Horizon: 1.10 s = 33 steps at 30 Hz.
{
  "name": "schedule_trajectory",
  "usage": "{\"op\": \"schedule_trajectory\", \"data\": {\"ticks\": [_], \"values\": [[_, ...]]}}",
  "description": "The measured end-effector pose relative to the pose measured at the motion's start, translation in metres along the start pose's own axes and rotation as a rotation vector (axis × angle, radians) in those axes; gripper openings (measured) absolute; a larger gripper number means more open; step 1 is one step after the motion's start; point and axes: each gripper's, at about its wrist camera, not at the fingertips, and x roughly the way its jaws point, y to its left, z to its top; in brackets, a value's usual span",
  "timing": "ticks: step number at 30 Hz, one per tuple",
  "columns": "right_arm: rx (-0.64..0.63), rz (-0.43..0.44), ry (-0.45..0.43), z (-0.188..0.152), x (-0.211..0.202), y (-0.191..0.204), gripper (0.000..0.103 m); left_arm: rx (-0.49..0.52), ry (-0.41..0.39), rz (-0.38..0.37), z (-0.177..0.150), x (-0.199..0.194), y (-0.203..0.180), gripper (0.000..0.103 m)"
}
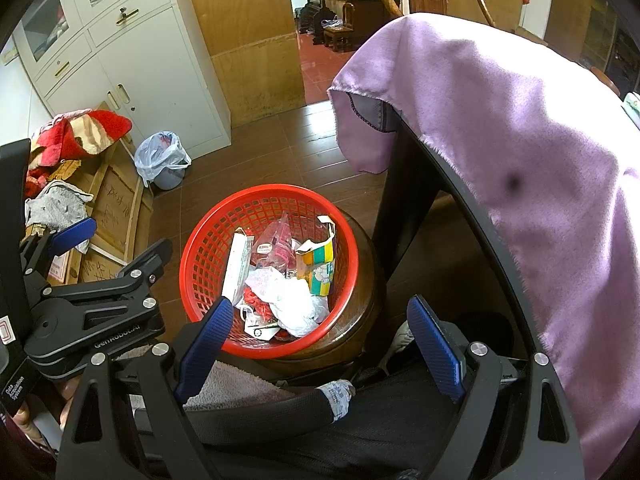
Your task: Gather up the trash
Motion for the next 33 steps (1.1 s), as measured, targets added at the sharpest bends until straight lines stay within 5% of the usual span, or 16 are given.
{"op": "schedule_trajectory", "data": {"ticks": [33], "values": [[0.001, -0.001, 0.001, 0.0007, -0.0002, 0.0013, 0.087, 0.003, 0.004, 0.000, 0.0000, 0.0011, -0.0009, 0.096]]}}
